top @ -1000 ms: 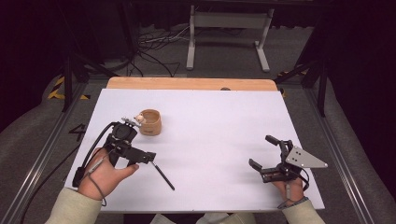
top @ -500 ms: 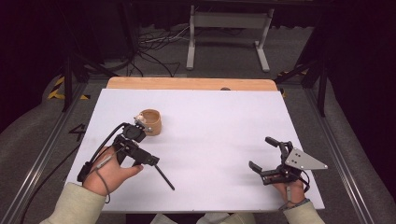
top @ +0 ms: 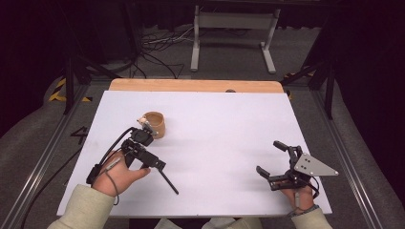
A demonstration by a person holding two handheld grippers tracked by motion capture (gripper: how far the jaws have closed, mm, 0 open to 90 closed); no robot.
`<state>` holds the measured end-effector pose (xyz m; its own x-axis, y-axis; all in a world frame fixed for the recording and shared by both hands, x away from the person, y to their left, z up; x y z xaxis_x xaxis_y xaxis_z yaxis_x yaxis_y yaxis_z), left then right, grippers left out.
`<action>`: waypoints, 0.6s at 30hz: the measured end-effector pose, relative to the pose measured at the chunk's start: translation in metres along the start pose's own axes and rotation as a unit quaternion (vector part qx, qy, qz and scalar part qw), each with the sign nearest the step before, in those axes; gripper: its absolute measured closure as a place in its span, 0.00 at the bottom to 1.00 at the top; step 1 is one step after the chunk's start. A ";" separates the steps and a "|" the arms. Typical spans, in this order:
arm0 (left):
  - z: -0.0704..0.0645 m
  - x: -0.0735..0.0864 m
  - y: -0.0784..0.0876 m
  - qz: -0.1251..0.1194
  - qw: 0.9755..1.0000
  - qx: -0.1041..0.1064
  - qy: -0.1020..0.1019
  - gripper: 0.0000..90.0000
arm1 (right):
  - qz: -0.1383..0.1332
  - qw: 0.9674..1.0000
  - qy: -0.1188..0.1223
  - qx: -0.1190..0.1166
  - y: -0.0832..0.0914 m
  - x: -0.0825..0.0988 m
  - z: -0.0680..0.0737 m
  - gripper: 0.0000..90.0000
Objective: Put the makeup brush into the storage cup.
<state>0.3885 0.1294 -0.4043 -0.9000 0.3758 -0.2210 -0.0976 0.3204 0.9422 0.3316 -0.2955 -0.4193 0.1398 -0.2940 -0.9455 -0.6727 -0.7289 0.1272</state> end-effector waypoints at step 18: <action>0.006 0.006 -0.041 0.013 0.999 0.004 0.036 0.02 | -0.003 1.000 -0.010 -0.007 0.000 0.002 -0.001 0.00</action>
<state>0.3899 0.1233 -0.4457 -0.9304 0.3203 -0.1783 -0.0714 0.3188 0.9451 0.3327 -0.2970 -0.4207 0.1292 -0.2772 -0.9521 -0.6618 -0.7392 0.1254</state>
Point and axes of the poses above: each handheld gripper's, and its own axes: y roughly backward along the jaws, x roughly out of its underside, z roughly to its left, the point moved 3 cm from there along -y, roughly forward along the jaws, and after that the axes turned 9 degrees about y, right-handed, at the moved point
